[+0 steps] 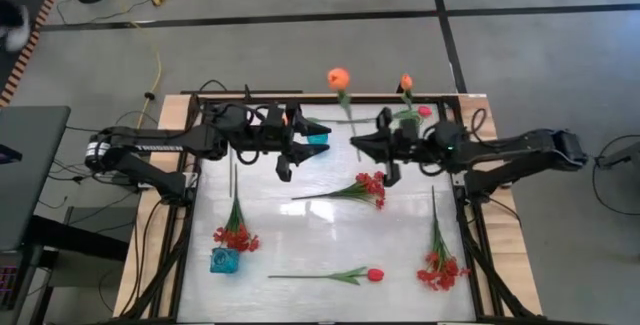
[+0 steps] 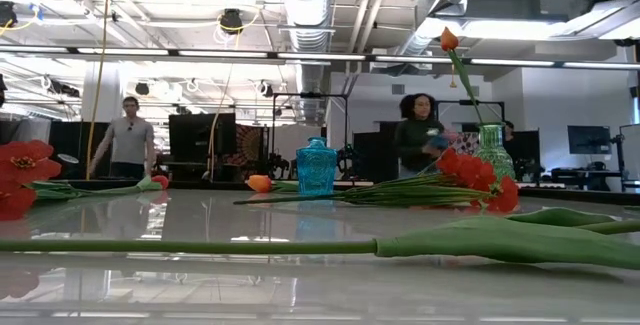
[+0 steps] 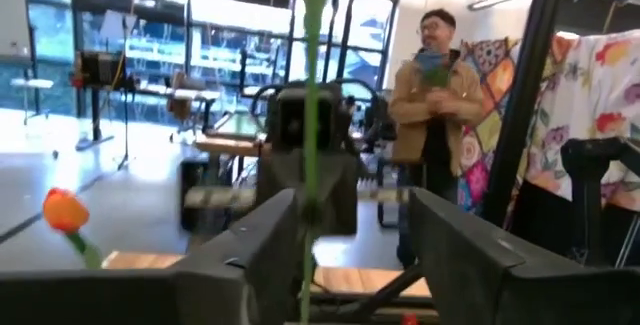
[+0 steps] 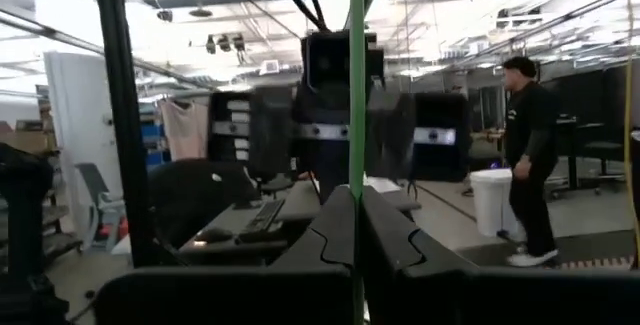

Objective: Sort flowers into vase by color
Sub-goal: Put the bottom orange tulip into the green vase

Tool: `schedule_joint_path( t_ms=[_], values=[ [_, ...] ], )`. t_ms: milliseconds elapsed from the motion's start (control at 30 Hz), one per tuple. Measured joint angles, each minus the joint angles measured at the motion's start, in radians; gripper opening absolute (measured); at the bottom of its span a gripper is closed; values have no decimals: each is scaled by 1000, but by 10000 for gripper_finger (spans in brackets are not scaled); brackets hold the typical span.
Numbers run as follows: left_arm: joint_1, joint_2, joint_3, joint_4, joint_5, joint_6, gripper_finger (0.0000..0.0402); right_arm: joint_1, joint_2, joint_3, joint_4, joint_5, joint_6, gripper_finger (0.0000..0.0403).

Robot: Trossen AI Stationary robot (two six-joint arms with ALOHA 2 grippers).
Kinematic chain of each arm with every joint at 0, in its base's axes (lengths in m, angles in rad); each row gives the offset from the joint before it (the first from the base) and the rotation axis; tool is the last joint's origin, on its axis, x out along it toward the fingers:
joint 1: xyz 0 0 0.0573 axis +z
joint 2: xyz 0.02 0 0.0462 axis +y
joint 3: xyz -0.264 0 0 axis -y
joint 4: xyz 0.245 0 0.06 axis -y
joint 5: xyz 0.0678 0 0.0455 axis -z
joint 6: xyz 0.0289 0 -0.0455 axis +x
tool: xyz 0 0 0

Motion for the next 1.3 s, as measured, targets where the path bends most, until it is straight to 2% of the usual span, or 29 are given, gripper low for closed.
schedule_joint_path(
  t_ms=[167, 300, 1000, 1300],
  values=[
    [-11, 27, 0, 42, -32, 2, 203, 16, 103, 75, 1, -44, -5, 26],
    [-13, 35, 0, 100, 2, -5, 198, 18, 136, 104, -1, -50, -6, 26],
    [-13, 36, 0, 123, 7, 26, 187, -4, 133, 106, -21, -50, -6, 26],
    [-5, 36, 0, 118, -27, 21, 187, -6, 133, 106, -26, -49, -6, 26]
  ],
)
